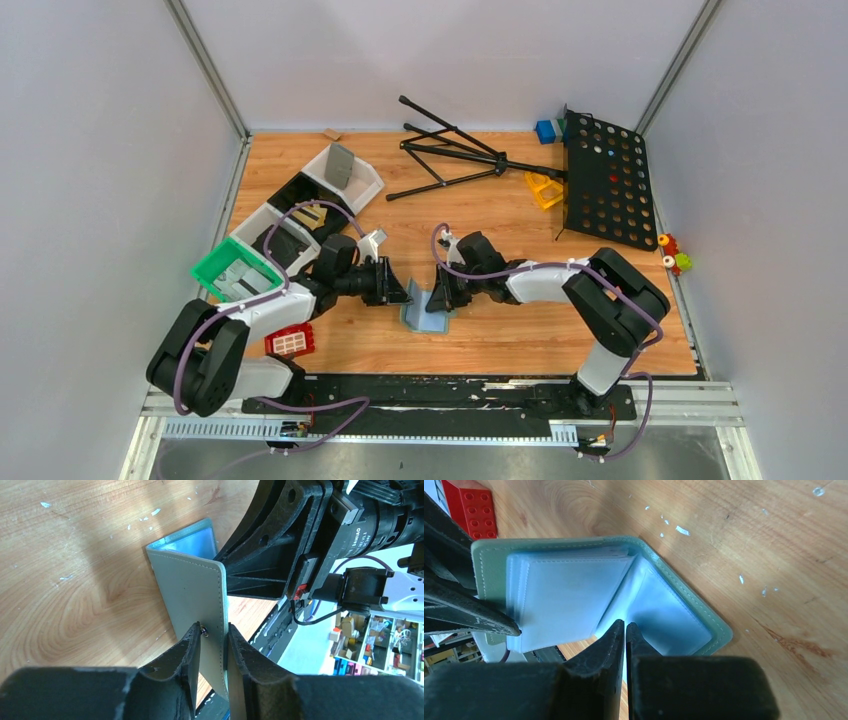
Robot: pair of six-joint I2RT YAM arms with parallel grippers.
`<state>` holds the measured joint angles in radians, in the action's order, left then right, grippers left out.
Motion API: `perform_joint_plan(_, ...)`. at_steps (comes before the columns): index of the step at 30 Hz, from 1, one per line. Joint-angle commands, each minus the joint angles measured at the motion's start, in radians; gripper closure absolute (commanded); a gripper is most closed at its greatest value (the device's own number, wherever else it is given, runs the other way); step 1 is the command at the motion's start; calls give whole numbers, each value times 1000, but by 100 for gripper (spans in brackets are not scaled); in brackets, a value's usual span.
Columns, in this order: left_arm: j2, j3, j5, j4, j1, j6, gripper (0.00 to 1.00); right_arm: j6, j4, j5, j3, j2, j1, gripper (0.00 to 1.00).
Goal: Take the credit cards out of the card holder
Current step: Remove the credit card from the card holder.
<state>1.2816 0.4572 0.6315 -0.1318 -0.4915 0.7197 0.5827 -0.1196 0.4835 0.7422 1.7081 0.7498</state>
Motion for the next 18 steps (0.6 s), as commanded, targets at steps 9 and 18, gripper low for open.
perform_joint_plan(9, 49, -13, 42, -109, -12, 24, 87, 12, -52, 25, 23, 28, 5, 94)
perform_joint_plan(18, 3, -8, 52, -93, -13, 31, 78, -2, -8, -15, 27, 30, 6, 92)
